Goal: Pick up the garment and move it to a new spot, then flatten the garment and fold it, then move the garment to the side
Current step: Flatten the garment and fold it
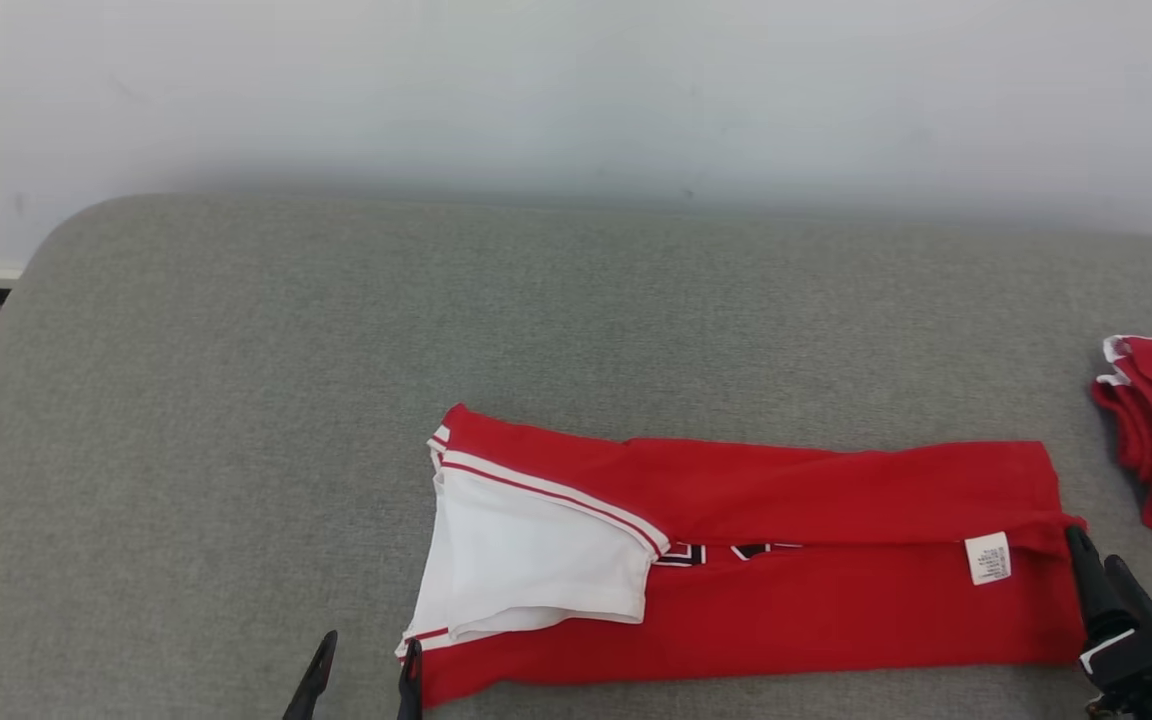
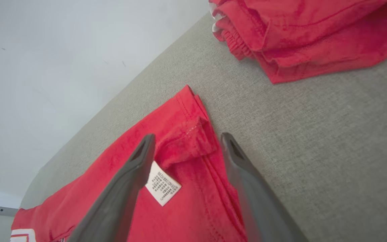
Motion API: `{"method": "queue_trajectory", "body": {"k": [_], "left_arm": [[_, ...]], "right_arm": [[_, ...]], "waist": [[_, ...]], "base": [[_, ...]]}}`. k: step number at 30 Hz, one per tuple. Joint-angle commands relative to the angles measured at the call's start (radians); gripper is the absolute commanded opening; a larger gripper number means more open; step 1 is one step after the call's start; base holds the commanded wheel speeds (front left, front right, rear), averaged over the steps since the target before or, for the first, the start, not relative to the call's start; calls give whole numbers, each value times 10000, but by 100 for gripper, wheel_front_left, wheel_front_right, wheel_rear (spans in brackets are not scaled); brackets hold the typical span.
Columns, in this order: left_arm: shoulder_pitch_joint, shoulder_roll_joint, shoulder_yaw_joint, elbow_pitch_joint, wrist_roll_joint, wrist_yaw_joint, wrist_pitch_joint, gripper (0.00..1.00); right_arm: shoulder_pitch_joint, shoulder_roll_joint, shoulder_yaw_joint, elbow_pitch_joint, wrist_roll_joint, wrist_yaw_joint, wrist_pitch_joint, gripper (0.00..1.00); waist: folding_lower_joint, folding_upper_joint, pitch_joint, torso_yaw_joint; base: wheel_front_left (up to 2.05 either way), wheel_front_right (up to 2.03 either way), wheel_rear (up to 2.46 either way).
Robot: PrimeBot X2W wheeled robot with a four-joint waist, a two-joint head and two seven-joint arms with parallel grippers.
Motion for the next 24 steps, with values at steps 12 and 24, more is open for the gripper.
{"method": "queue_trajectory", "body": {"k": [12,24], "left_arm": [[-180,-245,141,307,334,-423,-50,100],[-81,-434,379,341,448,-644,-51,100]], "right_arm": [[-323,275,104,1226,697,-24,764,83],[-172,36,515,984,660,-24,535,0]], "waist": [[-1,0,377,538],[-1,0,368,381]], "base": [[0,0,0],[0,0,0]]}}
